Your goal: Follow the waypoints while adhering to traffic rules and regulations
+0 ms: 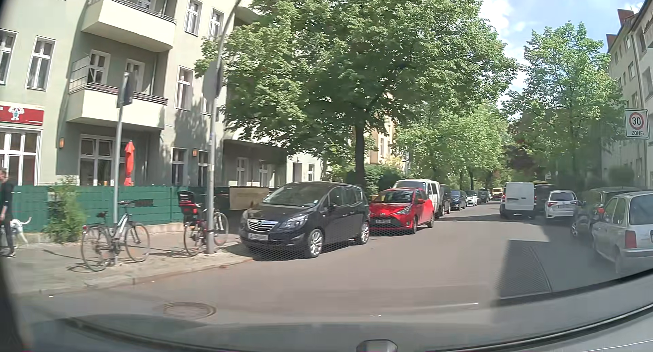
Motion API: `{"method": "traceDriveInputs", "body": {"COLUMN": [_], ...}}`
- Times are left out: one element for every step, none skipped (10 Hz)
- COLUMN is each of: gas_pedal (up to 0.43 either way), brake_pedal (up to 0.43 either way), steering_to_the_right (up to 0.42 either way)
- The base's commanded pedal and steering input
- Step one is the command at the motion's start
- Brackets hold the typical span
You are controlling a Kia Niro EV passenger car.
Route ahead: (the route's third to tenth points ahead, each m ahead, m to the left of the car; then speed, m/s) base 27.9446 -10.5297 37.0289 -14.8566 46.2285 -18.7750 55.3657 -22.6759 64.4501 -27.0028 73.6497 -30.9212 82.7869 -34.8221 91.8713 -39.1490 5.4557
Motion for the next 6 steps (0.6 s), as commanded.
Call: {"method": "traceDriveInputs", "body": {"gas_pedal": [0.339,0.311,0.299,0.240,0.059,0.059], "brake_pedal": [0.024,0.024,0.024,0.024,0.024,0.024], "steering_to_the_right": [0.290,0.292,0.295,0.293,0.287,0.281]}}
